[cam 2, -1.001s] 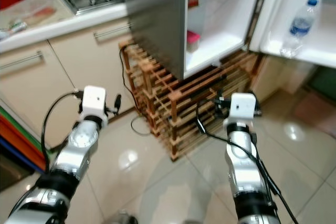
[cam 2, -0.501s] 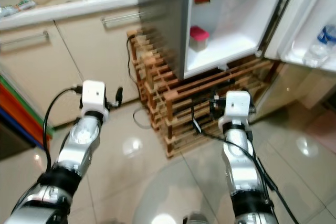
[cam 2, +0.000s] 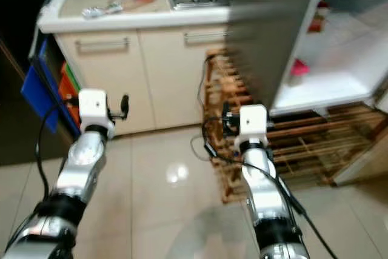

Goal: Restocking fridge

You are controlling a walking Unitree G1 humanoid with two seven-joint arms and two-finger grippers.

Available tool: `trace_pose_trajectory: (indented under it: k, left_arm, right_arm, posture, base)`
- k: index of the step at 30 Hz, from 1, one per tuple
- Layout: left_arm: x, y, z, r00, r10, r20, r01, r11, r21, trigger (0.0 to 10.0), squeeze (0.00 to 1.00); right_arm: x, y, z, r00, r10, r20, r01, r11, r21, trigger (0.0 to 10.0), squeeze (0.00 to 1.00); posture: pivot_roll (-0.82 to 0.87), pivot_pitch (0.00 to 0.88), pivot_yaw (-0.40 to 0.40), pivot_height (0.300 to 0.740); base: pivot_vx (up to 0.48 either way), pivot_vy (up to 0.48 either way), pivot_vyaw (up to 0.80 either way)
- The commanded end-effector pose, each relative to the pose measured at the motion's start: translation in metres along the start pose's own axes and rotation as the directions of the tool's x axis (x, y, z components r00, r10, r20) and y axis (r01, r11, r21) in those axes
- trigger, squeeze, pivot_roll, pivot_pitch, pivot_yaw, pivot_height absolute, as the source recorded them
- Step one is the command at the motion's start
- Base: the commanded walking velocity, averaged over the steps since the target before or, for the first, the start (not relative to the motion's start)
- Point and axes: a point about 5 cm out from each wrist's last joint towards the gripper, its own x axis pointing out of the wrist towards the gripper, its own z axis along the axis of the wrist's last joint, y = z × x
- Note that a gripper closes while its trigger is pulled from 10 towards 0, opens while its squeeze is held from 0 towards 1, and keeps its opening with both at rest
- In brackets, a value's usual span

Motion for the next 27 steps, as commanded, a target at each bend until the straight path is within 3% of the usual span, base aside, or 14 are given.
trace_pose_trajectory:
  k: [1, 10, 20, 27]
  left_arm:
    - [0.005, -0.011, 0.013, 0.999, -0.017, 0.034, 0.017, 1.0, -0.005, 10.0, 0.0]
    - [0.009, -0.013, 0.023, 0.998, -0.019, 0.062, 0.018, 1.0, 0.012, 10.0, 0.0]
    - [0.012, -0.008, 0.036, 0.994, 0.034, 0.103, -0.03, 0.999, -0.033, 10.0, 0.0]
    - [0.013, -0.011, 0.04, 0.994, 0.017, 0.104, -0.015, 1.0, -0.023, 10.0, 0.0]
  right_arm:
    - [-0.004, -0.012, -0.005, 0.999, -0.029, -0.018, 0.029, 1.0, -0.005, 10.0, 0.0]
    - [-0.003, -0.006, -0.002, 1.0, -0.013, 0.001, 0.013, 1.0, 0.001, 10.0, 0.0]
    - [0.001, -0.001, 0.004, 0.999, 0.019, 0.028, -0.019, 1.0, -0.01, 10.0, 0.0]
    - [0.006, 0.0, 0.01, 0.999, 0.001, 0.045, -0.002, 1.0, 0.019, 10.0, 0.0]
  posture:
    - [-0.09, 0.0, 0.027, 0.74]
    - [-0.09, 0.0, 0.028, 0.74]
    - [-0.08, 0.0, 0.026, 0.74]
    - [-0.08, 0.0, 0.022, 0.74]
  base:
    - [0.472, 0.0, 0.0]
    - [0.472, 0.0, 0.0]
    - [0.471, 0.0, 0.0]
    - [0.461, 0.0, 0.44]
